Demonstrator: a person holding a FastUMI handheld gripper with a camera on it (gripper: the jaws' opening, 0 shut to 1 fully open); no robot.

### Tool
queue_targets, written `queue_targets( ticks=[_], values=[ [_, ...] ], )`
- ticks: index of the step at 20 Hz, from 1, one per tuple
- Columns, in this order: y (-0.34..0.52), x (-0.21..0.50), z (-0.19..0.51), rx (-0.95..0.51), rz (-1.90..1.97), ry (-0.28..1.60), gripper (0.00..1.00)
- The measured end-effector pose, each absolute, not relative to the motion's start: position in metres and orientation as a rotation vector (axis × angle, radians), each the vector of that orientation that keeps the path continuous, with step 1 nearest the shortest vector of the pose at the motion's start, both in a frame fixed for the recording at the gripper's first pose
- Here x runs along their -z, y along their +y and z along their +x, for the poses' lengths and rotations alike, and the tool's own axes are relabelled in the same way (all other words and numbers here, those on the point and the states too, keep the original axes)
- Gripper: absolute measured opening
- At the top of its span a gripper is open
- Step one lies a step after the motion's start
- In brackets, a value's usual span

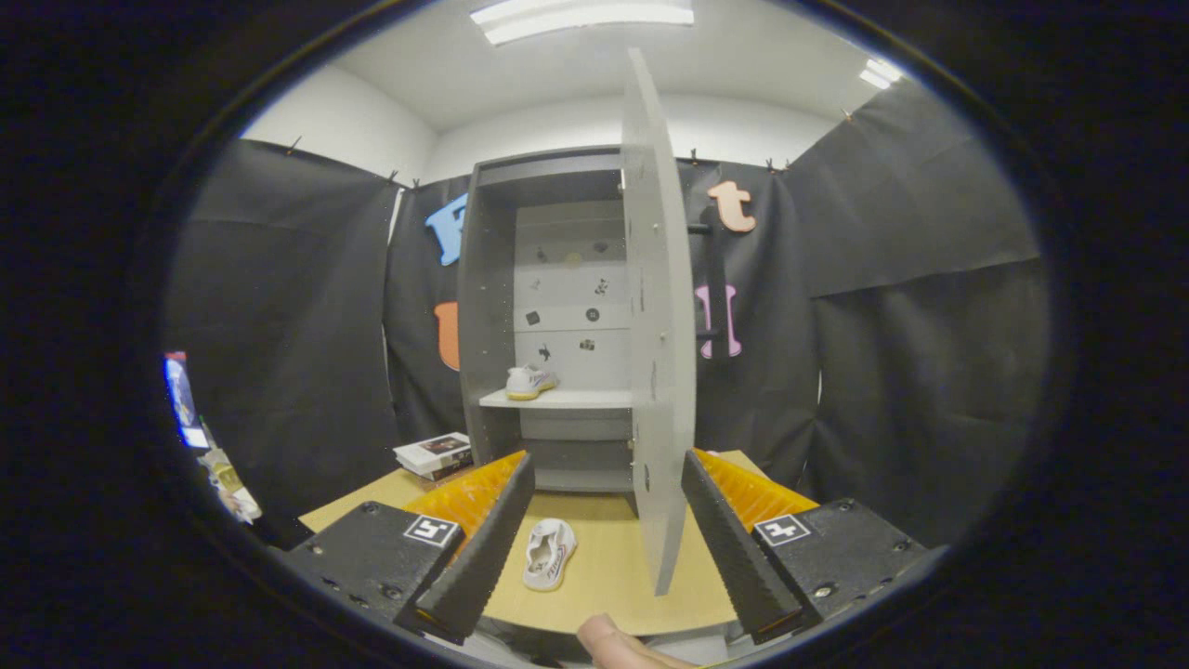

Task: Open the shoe cabinet door, grab the shoes and put them into the shoe cabinet, then close the shoe cabinet door.

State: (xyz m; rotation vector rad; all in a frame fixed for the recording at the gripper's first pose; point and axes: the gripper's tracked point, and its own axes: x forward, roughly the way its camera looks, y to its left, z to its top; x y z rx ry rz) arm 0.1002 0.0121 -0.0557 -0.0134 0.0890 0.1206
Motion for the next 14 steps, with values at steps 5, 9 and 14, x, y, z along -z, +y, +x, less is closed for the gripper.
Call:
queue_targets(
  ticks=[5, 9, 14],
  values=[
    [0.040, 0.084, 0.091, -0.202, -0.079, 0.053, 1.00],
    [0.088, 0.139, 0.109, -0.261, -0.062, 0.083, 1.00],
    [0.122, 0.230, 0.176, -0.259, -0.008, 0.248, 1.00]
  ],
)
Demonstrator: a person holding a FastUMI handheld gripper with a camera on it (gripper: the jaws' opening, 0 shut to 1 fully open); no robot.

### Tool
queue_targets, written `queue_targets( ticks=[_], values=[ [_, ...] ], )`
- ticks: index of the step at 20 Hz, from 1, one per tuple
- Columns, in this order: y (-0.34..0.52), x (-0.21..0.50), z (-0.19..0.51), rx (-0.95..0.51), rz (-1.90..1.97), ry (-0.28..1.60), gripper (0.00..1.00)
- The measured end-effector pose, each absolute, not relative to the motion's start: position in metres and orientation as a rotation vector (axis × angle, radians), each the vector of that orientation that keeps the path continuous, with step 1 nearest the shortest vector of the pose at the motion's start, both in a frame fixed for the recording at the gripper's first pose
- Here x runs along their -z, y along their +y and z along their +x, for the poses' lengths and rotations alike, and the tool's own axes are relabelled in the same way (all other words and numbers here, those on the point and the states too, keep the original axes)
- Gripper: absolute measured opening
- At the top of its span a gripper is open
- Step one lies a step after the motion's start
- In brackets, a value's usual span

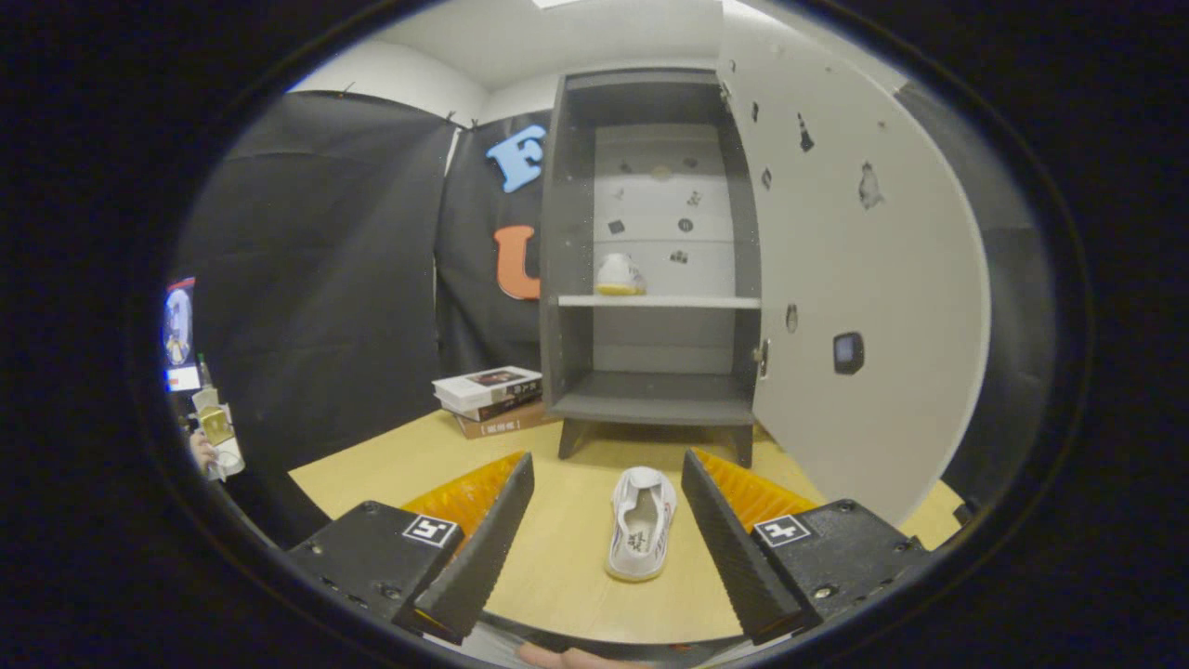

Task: Open the shoe cabinet door, grab the shoes and put them into the shoe cabinet, then close the shoe cabinet door.

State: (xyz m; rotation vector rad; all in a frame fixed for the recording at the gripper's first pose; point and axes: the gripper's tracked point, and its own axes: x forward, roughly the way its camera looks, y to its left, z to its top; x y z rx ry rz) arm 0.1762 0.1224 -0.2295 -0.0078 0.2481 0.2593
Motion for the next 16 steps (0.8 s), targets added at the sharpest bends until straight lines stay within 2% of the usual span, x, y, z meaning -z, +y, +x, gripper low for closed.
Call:
queue_targets(
  ticks=[3, 9, 13, 15, 16],
  values=[
    [0.134, 0.273, 0.213, -0.252, 0.039, 0.339, 1.00],
    [0.141, 0.339, 0.266, -0.227, 0.084, 0.472, 0.92],
    [0.140, 0.373, 0.287, -0.210, 0.137, 0.565, 0.82],
    [0.145, 0.378, 0.300, -0.207, 0.177, 0.585, 0.72],
    [0.142, 0.381, 0.308, -0.184, 0.169, 0.589, 0.63]
  ],
)
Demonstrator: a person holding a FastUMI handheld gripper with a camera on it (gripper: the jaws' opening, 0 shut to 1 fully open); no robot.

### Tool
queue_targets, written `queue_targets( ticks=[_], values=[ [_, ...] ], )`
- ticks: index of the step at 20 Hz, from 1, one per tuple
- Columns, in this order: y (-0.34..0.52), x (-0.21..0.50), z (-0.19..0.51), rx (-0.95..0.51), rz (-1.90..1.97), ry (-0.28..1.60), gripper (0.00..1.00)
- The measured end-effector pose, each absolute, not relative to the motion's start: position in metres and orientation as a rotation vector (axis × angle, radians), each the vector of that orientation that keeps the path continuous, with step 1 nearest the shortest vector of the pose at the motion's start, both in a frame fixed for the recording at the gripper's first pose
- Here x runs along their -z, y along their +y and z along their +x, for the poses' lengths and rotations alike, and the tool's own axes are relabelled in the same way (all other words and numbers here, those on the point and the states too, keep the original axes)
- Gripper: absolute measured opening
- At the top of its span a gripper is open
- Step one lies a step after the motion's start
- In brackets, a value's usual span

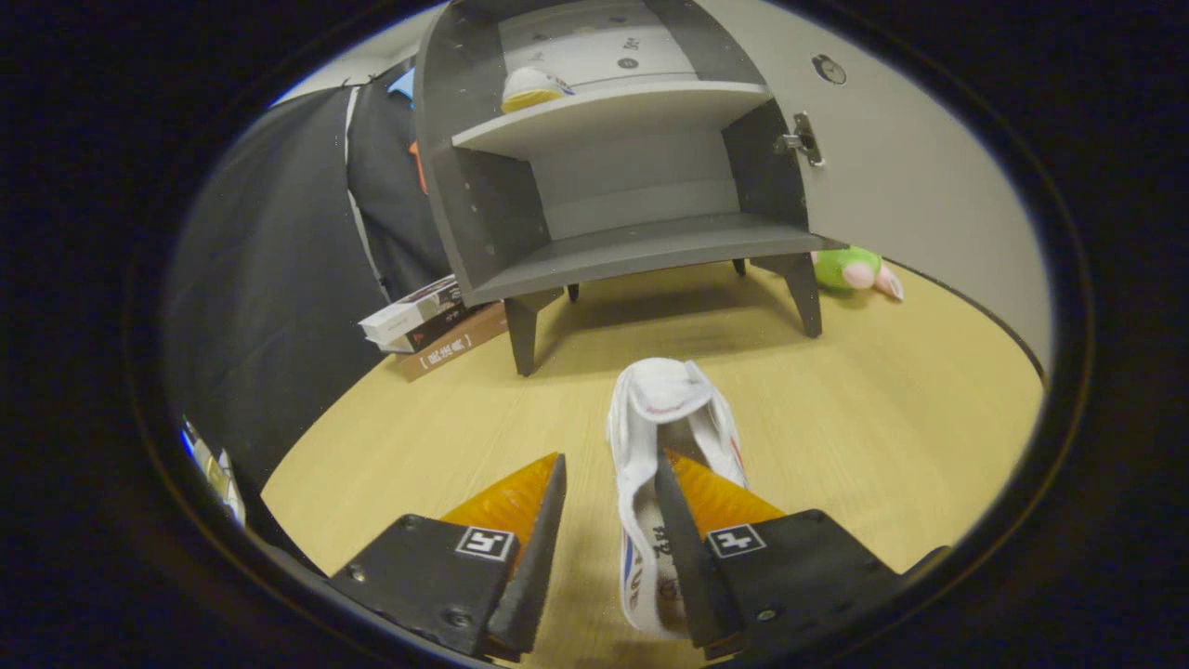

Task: Open the shoe cabinet door, grab the shoes and put them into the shoe cabinet, then close the shoe cabinet door.

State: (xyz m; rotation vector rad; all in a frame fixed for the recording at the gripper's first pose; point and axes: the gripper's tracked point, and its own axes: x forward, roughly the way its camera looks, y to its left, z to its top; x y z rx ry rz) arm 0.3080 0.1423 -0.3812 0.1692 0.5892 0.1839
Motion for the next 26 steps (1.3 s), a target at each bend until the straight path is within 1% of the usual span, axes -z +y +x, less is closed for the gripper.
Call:
queue_targets(
  ticks=[2, 4, 5, 6, 7, 10, 12, 17, 21, 26],
  values=[
    [0.137, 0.391, 0.325, -0.131, 0.156, 0.591, 0.45],
    [0.144, 0.401, 0.333, -0.133, 0.182, 0.602, 0.28],
    [0.144, 0.398, 0.334, -0.127, 0.182, 0.599, 0.26],
    [0.144, 0.398, 0.335, -0.125, 0.169, 0.591, 0.13],
    [0.143, 0.398, 0.335, -0.124, 0.155, 0.577, 0.10],
    [0.131, 0.387, 0.330, -0.117, 0.114, 0.526, 0.09],
    [0.124, 0.382, 0.320, -0.105, 0.112, 0.527, 0.09],
    [0.124, 0.352, 0.291, -0.163, 0.151, 0.535, 0.09],
    [0.118, 0.298, 0.277, -0.156, 0.085, 0.440, 0.09],
    [0.128, 0.198, 0.270, -0.205, 0.051, 0.310, 0.09]
  ],
)
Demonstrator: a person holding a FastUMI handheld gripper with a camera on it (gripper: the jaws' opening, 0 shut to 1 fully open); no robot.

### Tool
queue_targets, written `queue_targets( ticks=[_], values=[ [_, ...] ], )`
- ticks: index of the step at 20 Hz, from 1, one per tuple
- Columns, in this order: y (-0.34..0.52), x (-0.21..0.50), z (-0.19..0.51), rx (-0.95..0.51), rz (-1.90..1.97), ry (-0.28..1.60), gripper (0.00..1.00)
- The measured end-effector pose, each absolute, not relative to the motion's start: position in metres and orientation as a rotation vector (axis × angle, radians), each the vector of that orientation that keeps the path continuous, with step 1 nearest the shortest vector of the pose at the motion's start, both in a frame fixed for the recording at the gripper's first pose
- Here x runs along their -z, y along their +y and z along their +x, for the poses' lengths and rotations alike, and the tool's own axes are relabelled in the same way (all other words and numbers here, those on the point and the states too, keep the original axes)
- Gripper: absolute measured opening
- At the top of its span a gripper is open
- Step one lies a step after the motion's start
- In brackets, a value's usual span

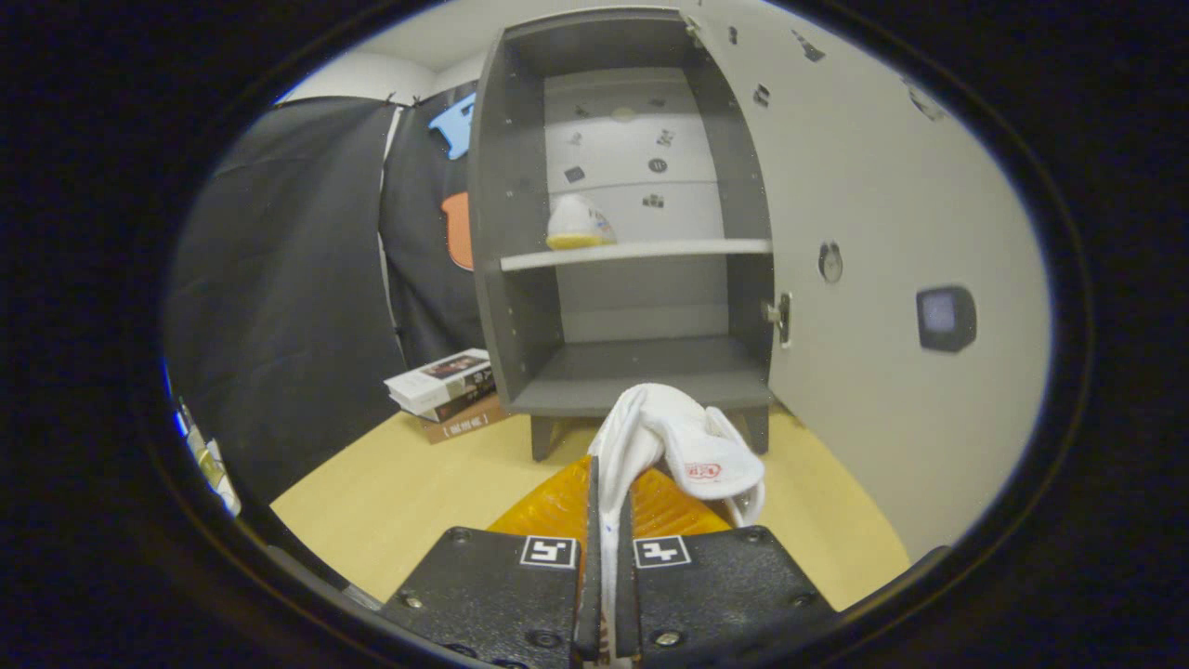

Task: Open the shoe cabinet door, grab the shoes and put them into the shoe cabinet, then close the shoe cabinet door.

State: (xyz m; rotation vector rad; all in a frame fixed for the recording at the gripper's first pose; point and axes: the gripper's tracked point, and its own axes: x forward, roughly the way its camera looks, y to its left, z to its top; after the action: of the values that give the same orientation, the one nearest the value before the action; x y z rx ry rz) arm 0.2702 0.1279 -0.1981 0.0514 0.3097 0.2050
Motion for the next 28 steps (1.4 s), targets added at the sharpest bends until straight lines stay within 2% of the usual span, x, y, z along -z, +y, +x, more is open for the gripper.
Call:
queue_targets(
  ticks=[7, 14, 23, 28],
  values=[
    [0.129, 0.083, 0.307, -0.215, 0.004, 0.186, 0.09],
    [0.123, -0.001, 0.411, -0.123, -0.039, 0.136, 0.10],
    [0.120, -0.012, 0.555, -0.097, -0.050, 0.213, 0.10],
    [0.092, 0.006, 0.616, -0.026, -0.156, 0.241, 0.10]
  ],
)
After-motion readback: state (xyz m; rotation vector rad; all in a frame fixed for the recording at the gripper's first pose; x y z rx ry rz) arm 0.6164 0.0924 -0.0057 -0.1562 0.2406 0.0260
